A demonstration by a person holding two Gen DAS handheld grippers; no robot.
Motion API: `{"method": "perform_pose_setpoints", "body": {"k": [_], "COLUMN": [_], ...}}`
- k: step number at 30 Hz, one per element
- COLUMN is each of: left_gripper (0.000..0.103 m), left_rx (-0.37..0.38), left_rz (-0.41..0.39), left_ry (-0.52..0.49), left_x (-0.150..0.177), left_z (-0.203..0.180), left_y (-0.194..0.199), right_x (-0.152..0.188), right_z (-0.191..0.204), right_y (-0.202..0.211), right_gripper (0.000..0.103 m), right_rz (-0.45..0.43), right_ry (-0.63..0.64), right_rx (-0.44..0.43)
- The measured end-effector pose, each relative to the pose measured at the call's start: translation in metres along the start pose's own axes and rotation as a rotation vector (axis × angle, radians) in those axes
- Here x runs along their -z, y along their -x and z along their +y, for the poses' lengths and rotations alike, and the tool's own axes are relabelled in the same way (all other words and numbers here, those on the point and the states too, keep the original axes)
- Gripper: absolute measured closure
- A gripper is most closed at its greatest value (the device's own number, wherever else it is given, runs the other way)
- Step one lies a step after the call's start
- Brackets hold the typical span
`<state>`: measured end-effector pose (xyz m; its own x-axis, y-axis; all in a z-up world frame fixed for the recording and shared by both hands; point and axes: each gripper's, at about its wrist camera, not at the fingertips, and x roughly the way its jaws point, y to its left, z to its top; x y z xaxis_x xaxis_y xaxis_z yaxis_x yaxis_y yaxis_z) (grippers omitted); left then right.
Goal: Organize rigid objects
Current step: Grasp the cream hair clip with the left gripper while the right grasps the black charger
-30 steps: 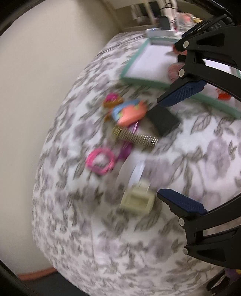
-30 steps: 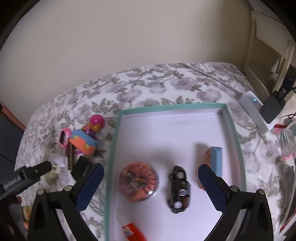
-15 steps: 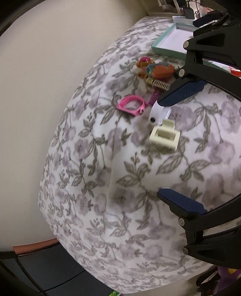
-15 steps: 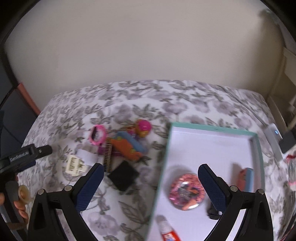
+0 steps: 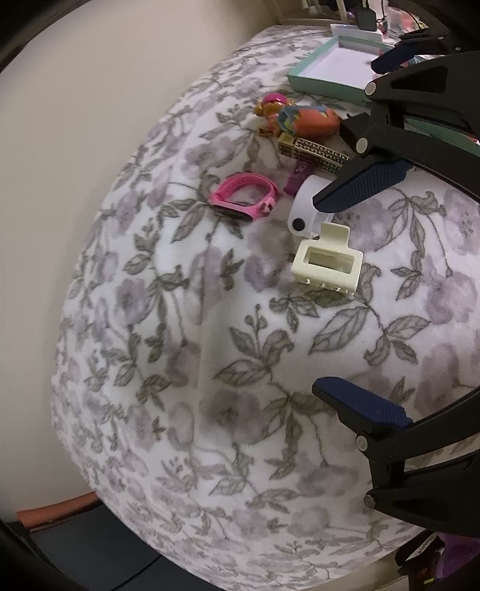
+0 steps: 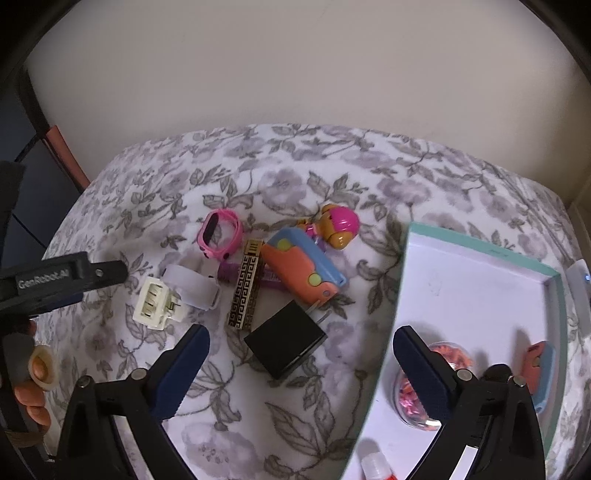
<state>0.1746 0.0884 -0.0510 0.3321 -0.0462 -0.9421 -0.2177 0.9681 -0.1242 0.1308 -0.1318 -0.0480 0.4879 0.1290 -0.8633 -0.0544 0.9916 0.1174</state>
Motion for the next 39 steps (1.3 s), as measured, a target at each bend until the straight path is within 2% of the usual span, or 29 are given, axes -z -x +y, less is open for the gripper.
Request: {"method": "perform_pose_setpoints", "body": {"k": [5, 13, 25, 34, 36, 39], "left_gripper": [0.012, 0.012, 0.012, 0.013, 0.013, 0.020], "left_rx": [-0.002, -0.005, -0.032, -0.058, -0.058, -0.052], "left_rz": [0.056, 0.090, 0.117, 0.126, 0.122, 0.115], "left_ry": [-0.049, -0.090, -0.095, -0.079, -0.077, -0.075], "left_x": [0.003, 0.007, 0.009, 0.009, 0.010, 0.010], "left_z": [-0.011, -0.022, -0.025, -0.030, -0.030, -0.026], "left_y": [-0.020, -0.037, -0.061, -0.075, -0.076, -0.074], "right_x": [0.003, 0.007, 0.013, 0.013, 0.013, 0.014], "right_z": [0.005, 0.007, 0.008, 0.016, 0.015, 0.015], "right_y": [-0.020, -0.040, -0.063, -0.068, -0.069, -0.070], "right_gripper": [0.002, 0.004, 0.007, 0.007, 0.013, 0.016], "right_rz": [0.034, 0.068, 0.104, 0.092, 0.098, 0.096], "right_ry": [0.018, 0.029, 0.039, 0.093, 0.088, 0.086], "right_rx": [0.014, 0.007, 0.011, 0.068, 0.058, 0.065]}}
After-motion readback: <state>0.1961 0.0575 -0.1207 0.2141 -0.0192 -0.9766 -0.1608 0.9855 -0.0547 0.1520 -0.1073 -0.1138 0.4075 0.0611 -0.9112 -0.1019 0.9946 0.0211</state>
